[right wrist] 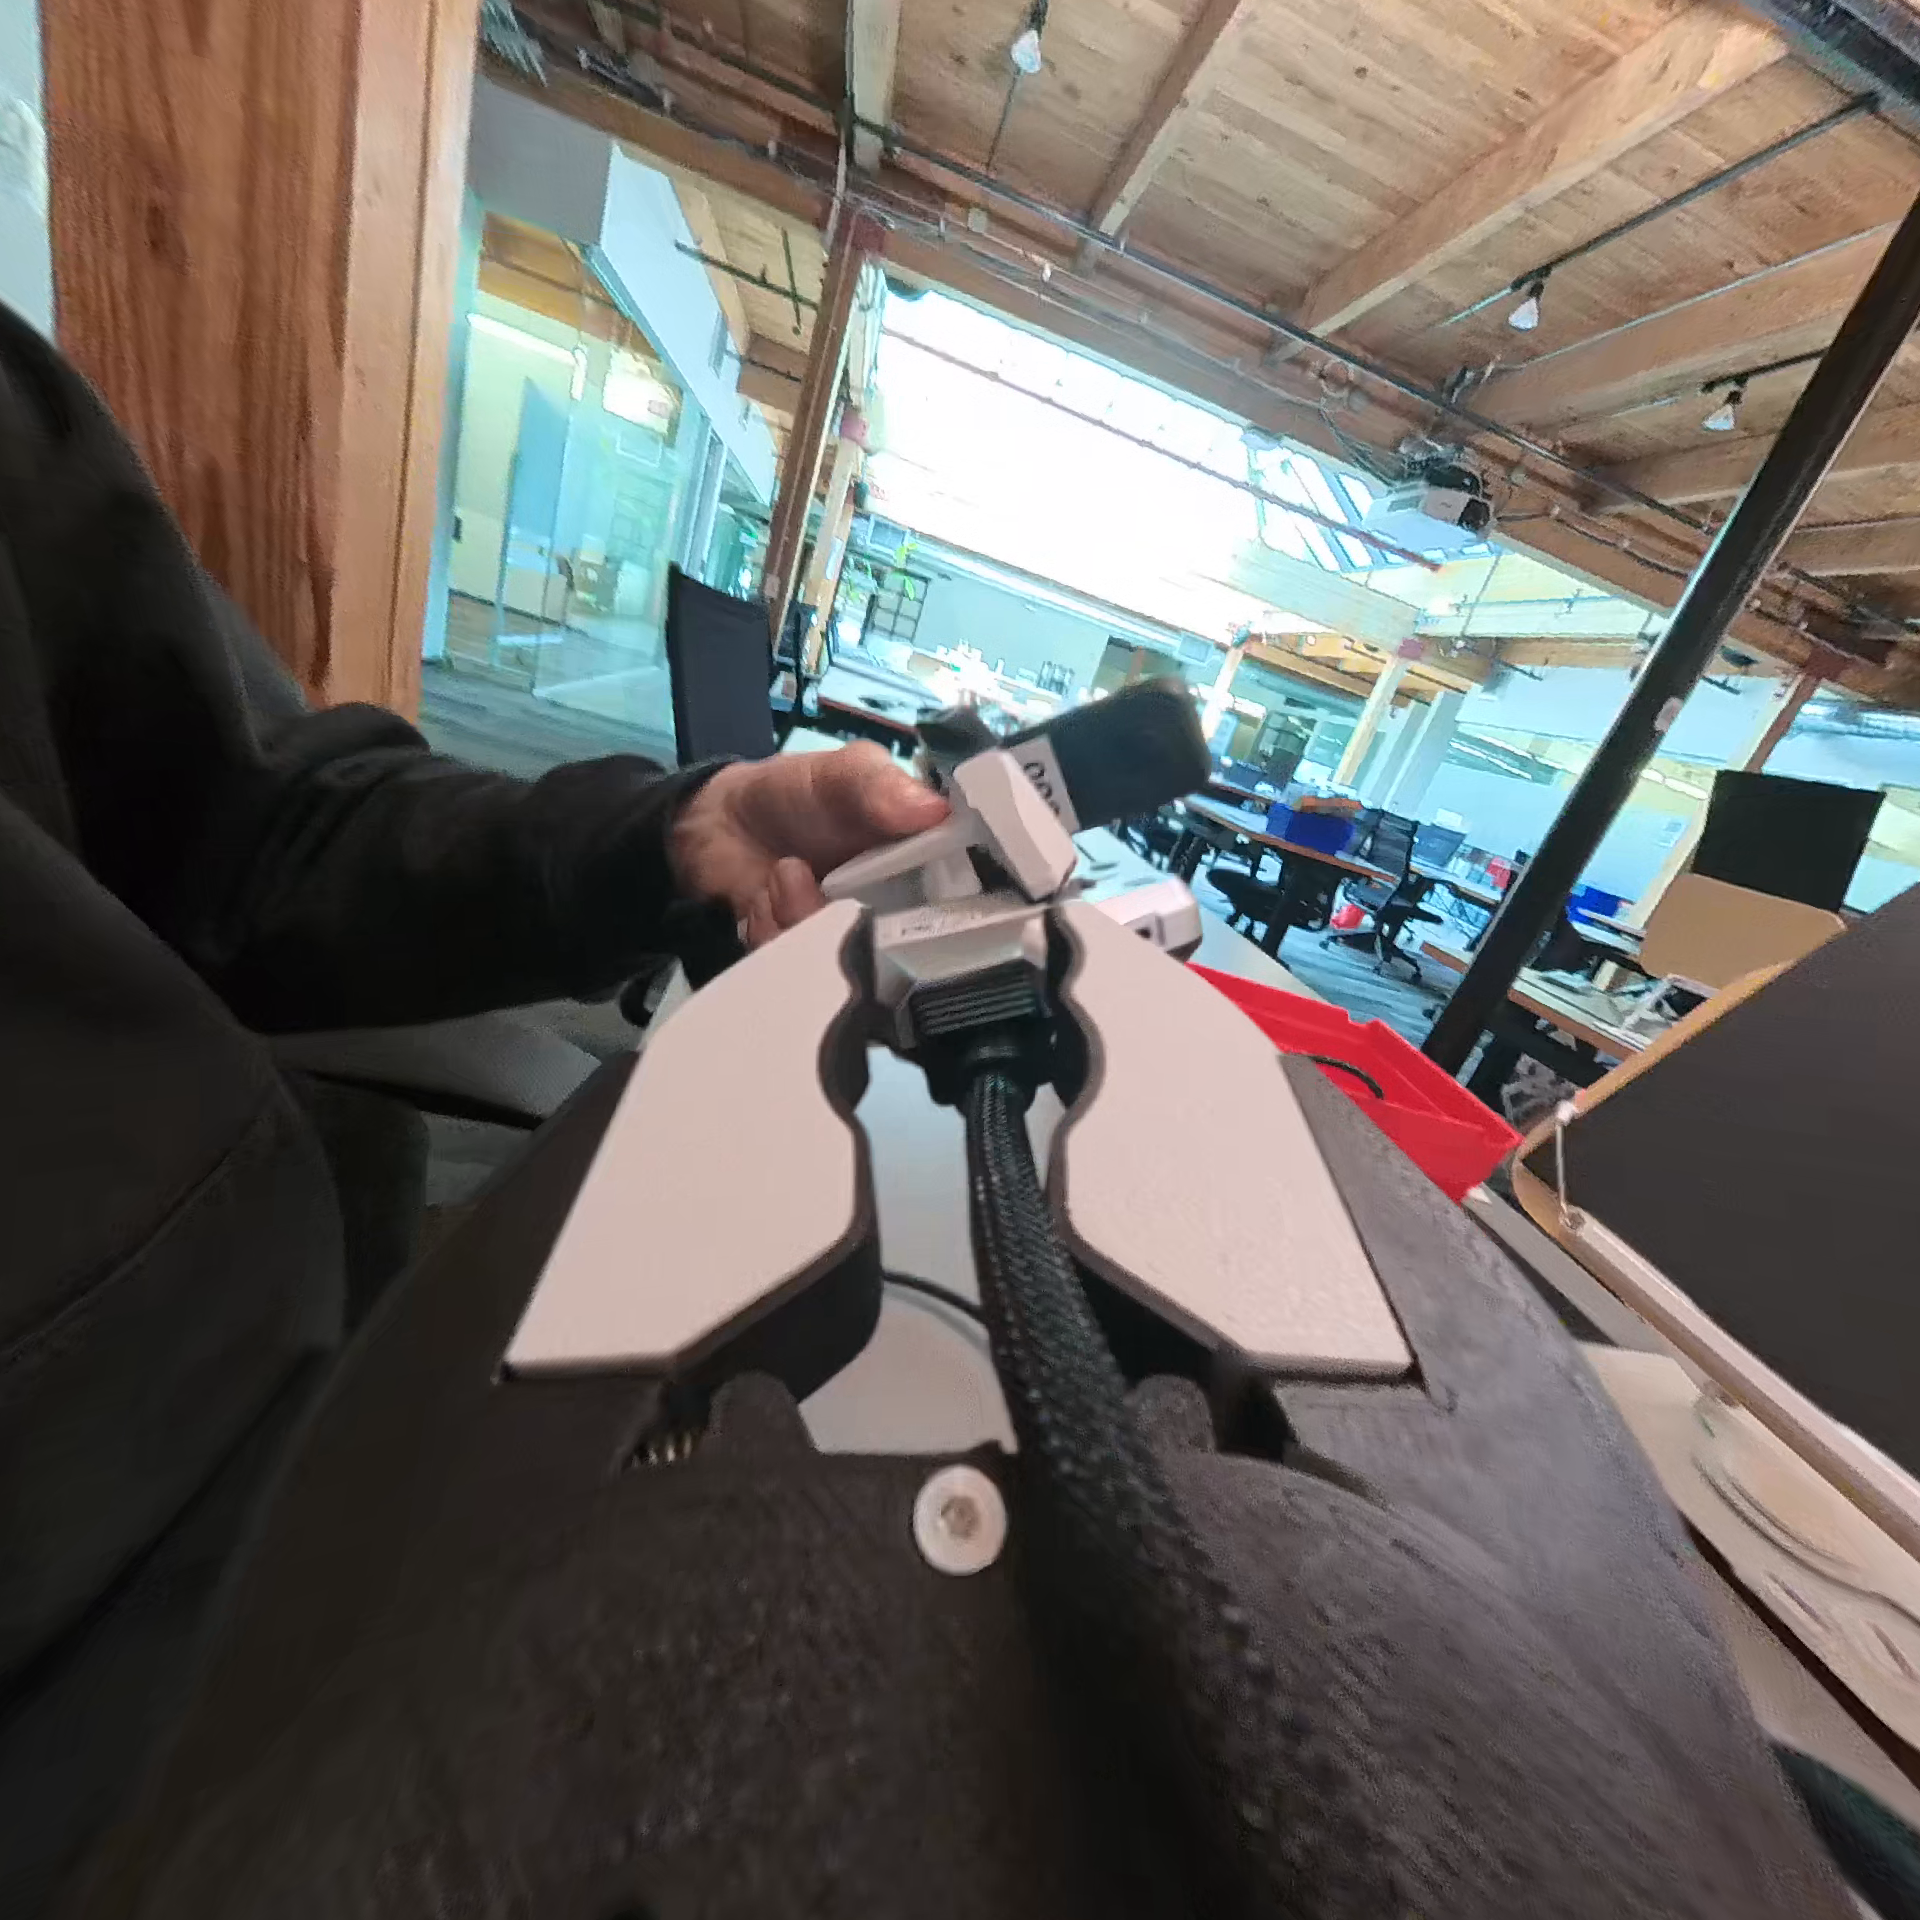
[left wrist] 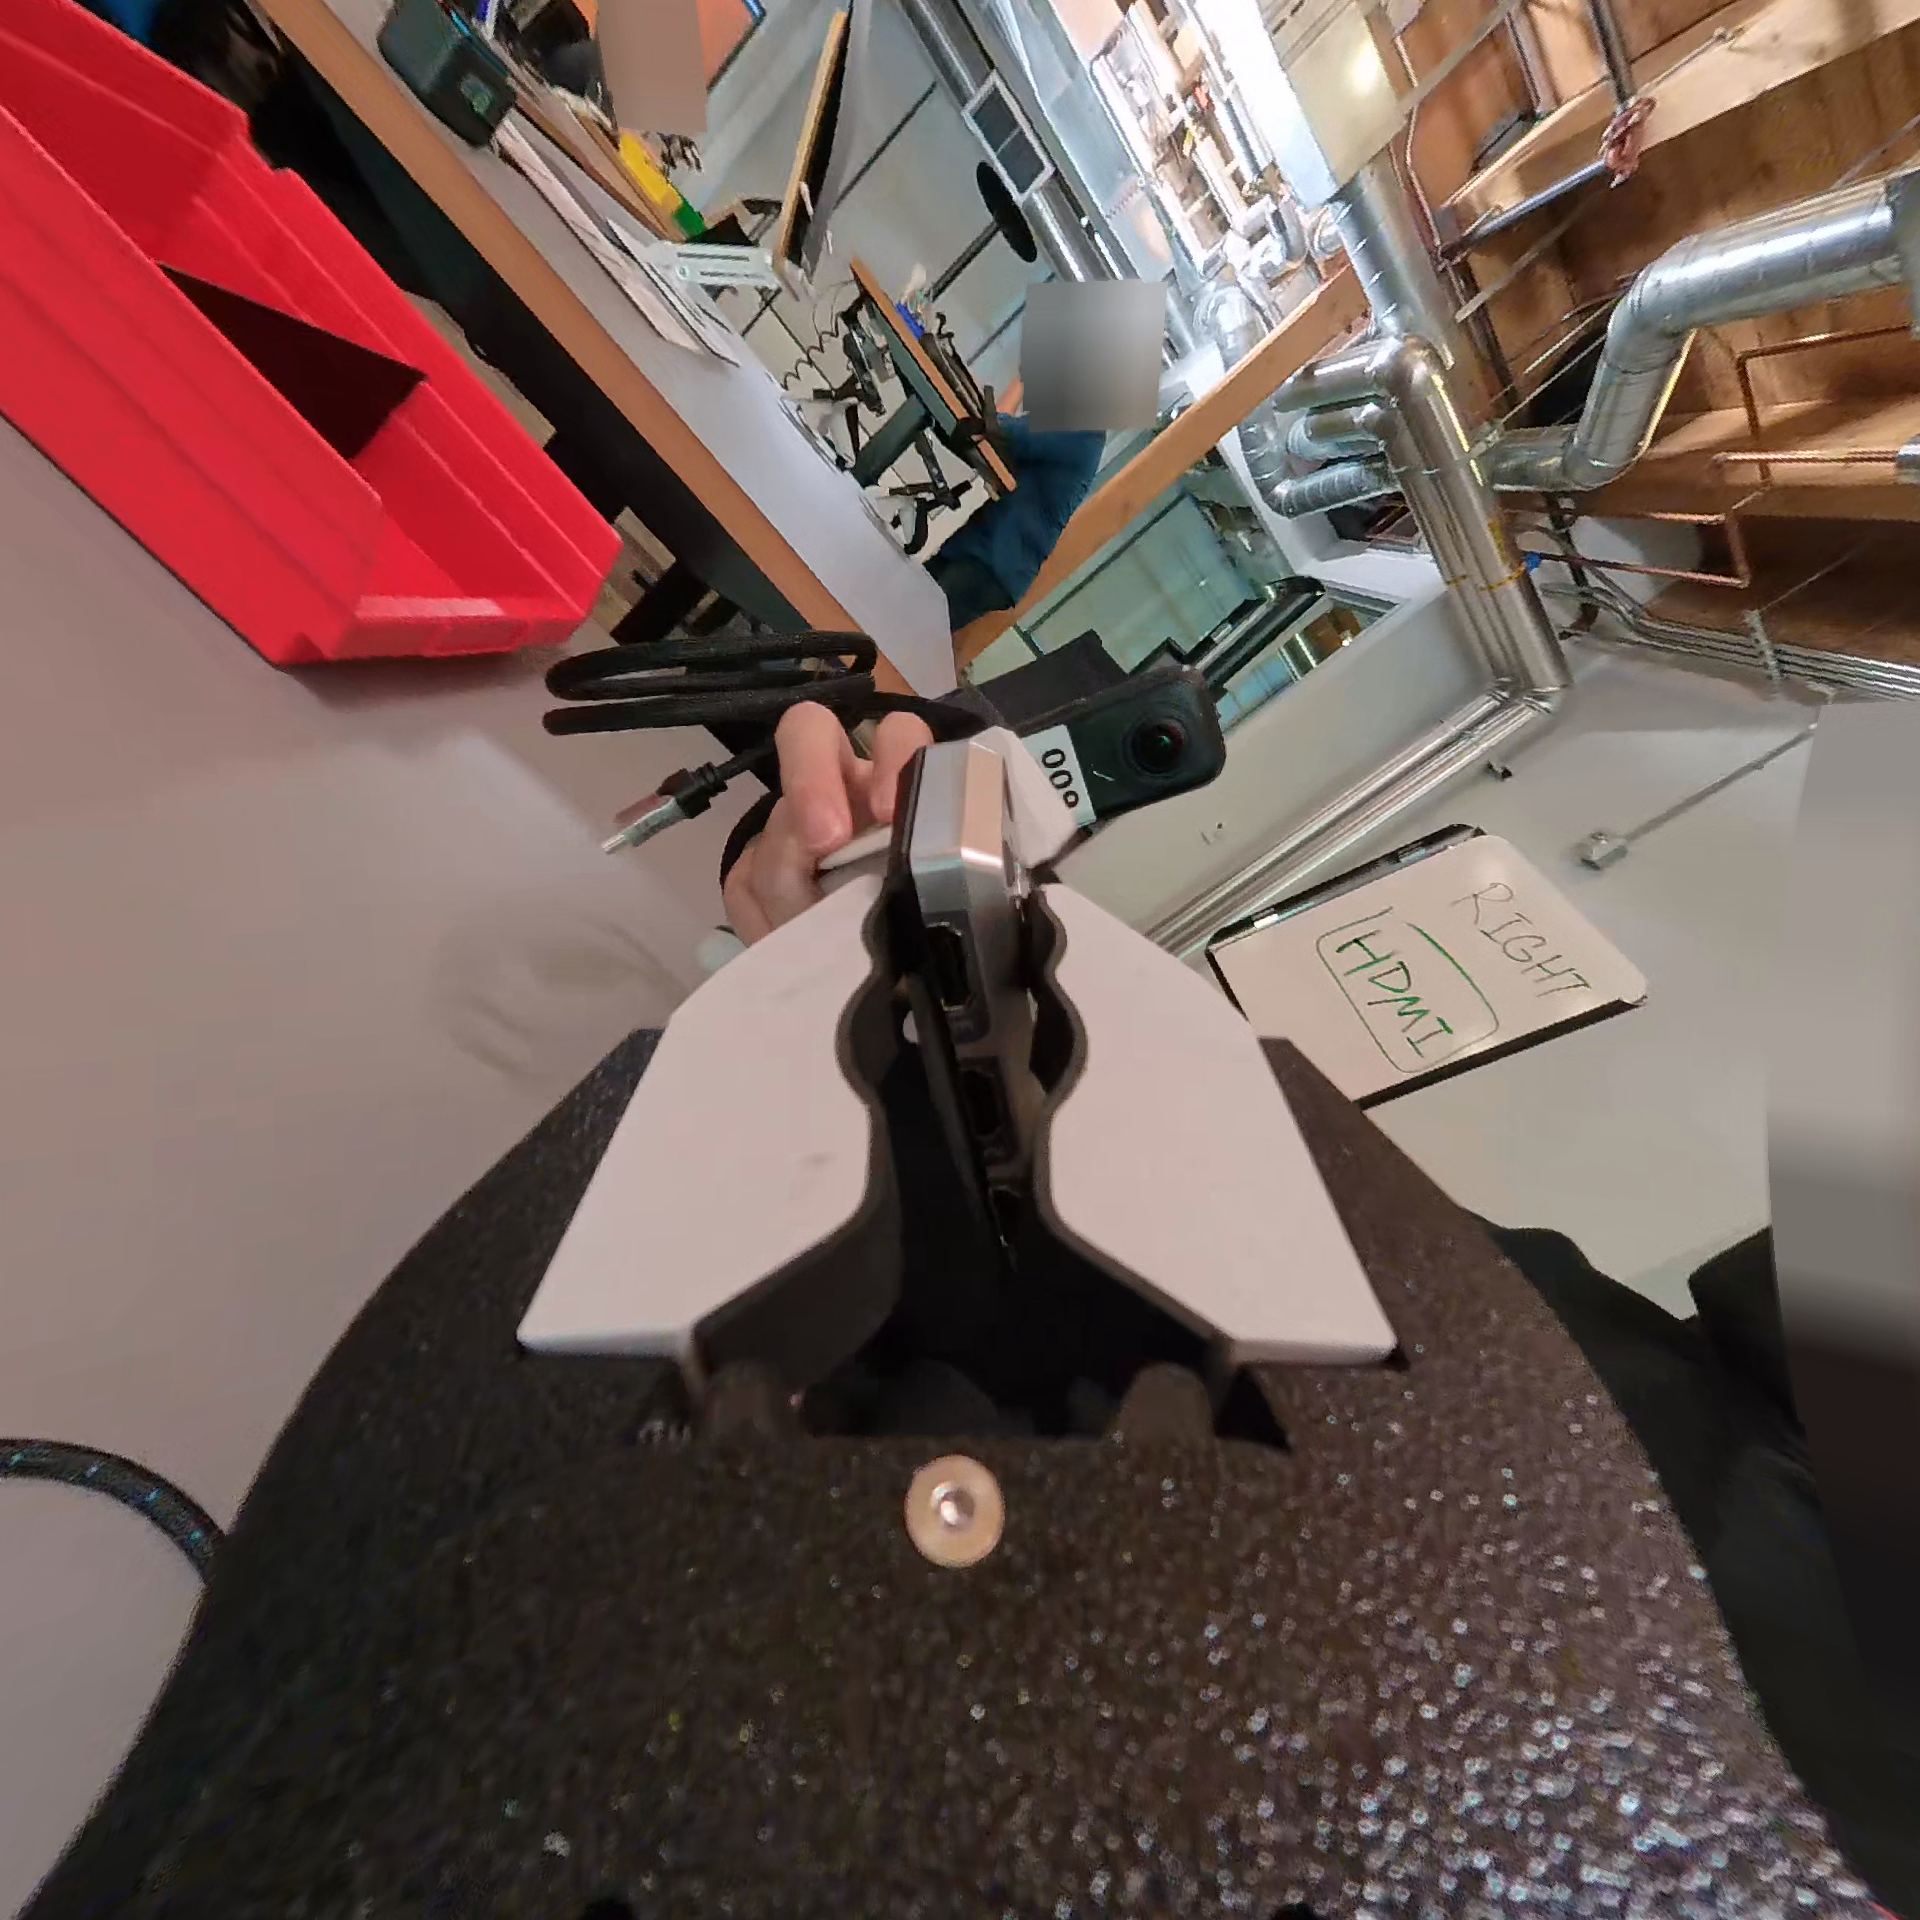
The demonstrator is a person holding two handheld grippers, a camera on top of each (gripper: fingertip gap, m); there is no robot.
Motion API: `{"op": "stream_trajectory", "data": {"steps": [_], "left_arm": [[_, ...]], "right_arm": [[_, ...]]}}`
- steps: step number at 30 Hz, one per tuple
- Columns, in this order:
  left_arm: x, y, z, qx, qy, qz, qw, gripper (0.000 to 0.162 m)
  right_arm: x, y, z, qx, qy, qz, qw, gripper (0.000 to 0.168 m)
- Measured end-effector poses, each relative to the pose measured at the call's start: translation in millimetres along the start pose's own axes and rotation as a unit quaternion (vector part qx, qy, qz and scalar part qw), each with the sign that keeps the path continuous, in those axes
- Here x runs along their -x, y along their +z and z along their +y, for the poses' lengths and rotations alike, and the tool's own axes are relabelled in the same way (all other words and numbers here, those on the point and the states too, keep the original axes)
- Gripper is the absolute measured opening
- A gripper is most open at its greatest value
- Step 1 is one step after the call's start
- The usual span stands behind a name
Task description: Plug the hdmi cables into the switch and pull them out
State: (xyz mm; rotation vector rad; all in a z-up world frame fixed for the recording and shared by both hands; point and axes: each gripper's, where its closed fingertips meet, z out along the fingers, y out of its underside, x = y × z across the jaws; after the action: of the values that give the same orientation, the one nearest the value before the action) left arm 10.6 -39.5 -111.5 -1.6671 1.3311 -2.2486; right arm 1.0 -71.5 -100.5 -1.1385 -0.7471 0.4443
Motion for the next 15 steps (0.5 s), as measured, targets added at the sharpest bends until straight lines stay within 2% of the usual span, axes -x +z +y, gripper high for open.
{"op": "stream_trajectory", "data": {"steps": [1,3,5,9,15], "left_arm": [[1.0,2.1,-0.3,0.007,-0.001,-0.002,1.0,0.022],[4.5,7.0,-2.0,0.022,-0.003,-0.005,1.0,0.022],[7.1,14.8,-2.8,0.034,-0.013,0.001,0.999,0.022],[13.9,30.5,-3.6,0.045,-0.036,0.016,0.998,0.022],[26.0,29.0,-9.6,0.049,-0.064,0.018,0.997,0.022]], "right_arm": [[0.3,-1.5,4.0,0.012,-0.007,0.004,1.0,0.039],[-3.7,-5.0,9.0,0.034,-0.024,0.019,0.999,0.044],[-11.8,-9.4,7.9,0.036,-0.037,0.04,0.998,0.035],[-19.1,-13.7,6.2,0.013,-0.048,0.037,0.998,0.031],[-27.7,-11.7,13.9,0.019,-0.075,0.003,0.997,0.027]]}}
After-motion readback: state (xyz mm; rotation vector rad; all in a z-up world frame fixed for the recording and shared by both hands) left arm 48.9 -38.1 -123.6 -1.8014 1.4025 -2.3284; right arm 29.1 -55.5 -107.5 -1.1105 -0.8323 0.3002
